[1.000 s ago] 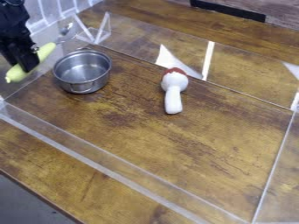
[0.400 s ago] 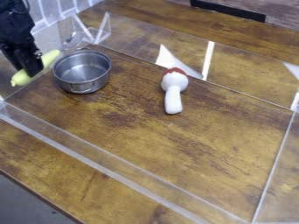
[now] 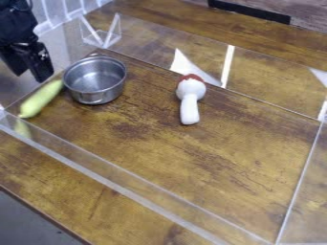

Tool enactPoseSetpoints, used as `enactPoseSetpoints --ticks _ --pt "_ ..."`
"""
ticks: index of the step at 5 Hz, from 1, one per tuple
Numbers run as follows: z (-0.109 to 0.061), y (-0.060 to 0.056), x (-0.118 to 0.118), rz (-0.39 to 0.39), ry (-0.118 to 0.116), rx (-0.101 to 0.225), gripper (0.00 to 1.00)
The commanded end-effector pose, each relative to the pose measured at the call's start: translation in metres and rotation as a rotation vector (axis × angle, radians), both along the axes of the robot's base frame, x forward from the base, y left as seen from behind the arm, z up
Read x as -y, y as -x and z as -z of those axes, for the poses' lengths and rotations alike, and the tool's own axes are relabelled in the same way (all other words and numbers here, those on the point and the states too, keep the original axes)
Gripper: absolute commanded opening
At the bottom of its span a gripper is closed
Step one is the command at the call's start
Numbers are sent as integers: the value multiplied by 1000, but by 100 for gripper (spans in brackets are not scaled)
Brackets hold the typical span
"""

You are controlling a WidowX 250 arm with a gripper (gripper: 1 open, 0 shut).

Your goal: Move the green spoon to the left

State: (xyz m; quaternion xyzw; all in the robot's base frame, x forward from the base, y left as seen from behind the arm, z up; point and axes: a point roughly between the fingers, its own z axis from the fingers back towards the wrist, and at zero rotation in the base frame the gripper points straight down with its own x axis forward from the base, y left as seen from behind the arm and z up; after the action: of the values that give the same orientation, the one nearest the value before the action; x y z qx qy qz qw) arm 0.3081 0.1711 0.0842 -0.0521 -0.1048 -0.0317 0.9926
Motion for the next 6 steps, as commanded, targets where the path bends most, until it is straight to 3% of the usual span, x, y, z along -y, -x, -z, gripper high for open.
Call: enactPoseSetpoints --ticks 1,6 --pt "-20 -15 12 38 -25 52 100" --pt "-15 -39 51 89 -7 33 100"
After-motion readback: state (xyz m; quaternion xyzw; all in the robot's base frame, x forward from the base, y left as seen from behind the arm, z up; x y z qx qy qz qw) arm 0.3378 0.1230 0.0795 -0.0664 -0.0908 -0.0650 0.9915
